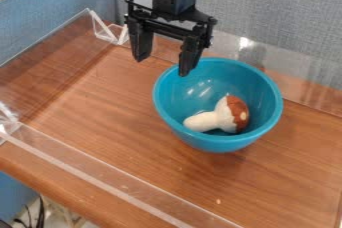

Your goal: Remove the mushroom from inside the blue bowl and put it on the table

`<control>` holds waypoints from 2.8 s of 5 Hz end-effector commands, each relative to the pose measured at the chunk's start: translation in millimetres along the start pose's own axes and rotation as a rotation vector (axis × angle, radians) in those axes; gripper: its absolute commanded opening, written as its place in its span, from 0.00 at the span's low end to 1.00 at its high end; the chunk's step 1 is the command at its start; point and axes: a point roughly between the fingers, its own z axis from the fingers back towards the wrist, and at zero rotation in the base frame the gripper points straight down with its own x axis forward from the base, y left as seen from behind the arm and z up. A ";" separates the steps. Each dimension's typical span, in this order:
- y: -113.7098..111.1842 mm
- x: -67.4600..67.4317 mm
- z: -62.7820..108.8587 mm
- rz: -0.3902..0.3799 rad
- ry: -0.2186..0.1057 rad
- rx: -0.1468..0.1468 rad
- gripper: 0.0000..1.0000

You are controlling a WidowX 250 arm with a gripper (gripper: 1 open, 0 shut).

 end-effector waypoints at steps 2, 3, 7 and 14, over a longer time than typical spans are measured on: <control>-28.0 10.2 -25.5 -0.314 0.011 -0.008 1.00; -44.2 11.1 -41.2 -0.381 0.018 -0.010 1.00; -51.5 10.1 -78.5 -0.499 0.064 0.002 0.00; -35.8 18.9 -40.7 -0.597 -0.032 -0.007 0.00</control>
